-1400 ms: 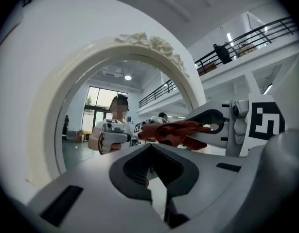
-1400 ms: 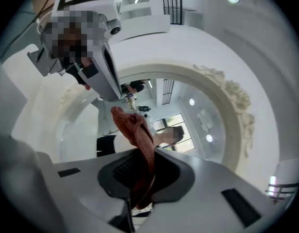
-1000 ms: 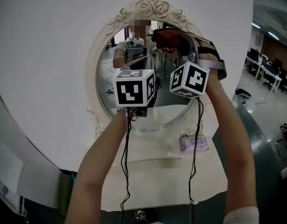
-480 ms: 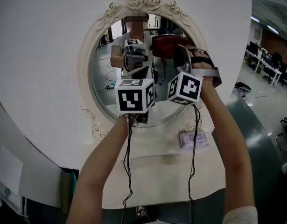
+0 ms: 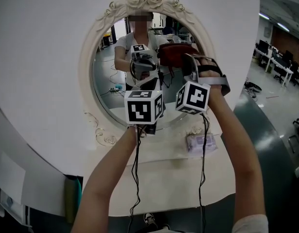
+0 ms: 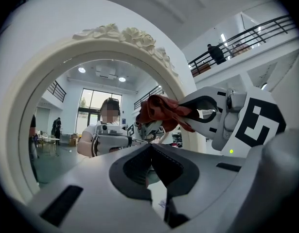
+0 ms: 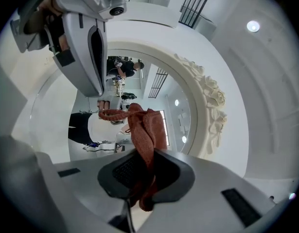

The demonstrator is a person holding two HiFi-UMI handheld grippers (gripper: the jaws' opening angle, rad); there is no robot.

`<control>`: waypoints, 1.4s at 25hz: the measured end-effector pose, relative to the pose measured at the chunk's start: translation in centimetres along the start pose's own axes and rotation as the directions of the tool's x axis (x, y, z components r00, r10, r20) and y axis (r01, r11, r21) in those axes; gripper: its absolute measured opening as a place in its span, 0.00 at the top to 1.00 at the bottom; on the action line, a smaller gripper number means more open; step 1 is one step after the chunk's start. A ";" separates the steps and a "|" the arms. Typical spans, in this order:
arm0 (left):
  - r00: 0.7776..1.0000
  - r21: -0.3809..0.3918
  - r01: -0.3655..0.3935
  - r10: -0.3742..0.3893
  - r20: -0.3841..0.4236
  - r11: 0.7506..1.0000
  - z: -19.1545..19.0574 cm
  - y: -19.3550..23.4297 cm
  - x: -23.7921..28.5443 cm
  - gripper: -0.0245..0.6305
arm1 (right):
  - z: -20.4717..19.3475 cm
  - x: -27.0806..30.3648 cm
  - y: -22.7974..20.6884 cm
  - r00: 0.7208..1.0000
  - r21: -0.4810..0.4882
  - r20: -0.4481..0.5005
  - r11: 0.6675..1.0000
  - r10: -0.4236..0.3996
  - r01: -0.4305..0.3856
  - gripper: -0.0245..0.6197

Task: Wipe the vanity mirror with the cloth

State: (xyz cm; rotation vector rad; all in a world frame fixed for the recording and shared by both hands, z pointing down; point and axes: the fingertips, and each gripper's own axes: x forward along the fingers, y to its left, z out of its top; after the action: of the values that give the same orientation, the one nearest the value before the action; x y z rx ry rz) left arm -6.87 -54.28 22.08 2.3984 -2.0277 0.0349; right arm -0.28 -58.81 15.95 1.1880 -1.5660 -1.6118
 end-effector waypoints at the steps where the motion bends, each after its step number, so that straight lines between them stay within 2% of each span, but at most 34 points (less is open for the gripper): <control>1: 1.000 -0.002 0.004 -0.004 -0.005 1.000 -0.3 -0.2 0.0 0.95 | -0.2 -0.1 0.3 1.000 -0.001 -0.005 1.000 0.003 -0.003 0.86; 11: 0.996 -0.035 0.047 -0.050 -0.080 0.998 -5.6 -1.7 0.5 0.95 | -2.5 -0.8 4.5 0.997 0.006 -0.053 0.998 0.062 -0.062 0.86; 19: 0.989 -0.067 0.041 -0.049 -0.136 0.997 -9.7 -1.1 0.6 0.95 | -4.4 -1.7 8.5 0.989 0.012 -0.085 0.993 0.121 -0.120 0.86; 30: 0.971 -0.093 0.038 -0.059 -0.232 0.995 -17.3 -1.1 0.4 0.95 | -4.8 -3.0 15.3 0.970 0.037 -0.094 0.974 0.225 -0.222 0.86; 35: 0.959 -0.104 0.027 -0.056 -0.279 0.994 -21.0 -1.0 -0.2 0.95 | -4.7 -4.1 19.7 0.953 0.063 -0.089 0.956 0.291 -0.286 0.86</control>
State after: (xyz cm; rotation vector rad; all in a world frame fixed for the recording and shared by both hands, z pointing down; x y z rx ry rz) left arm -6.23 -53.59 43.05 2.2270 -1.8082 0.2545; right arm 2.40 -59.90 36.39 0.9924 -1.6390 -1.3140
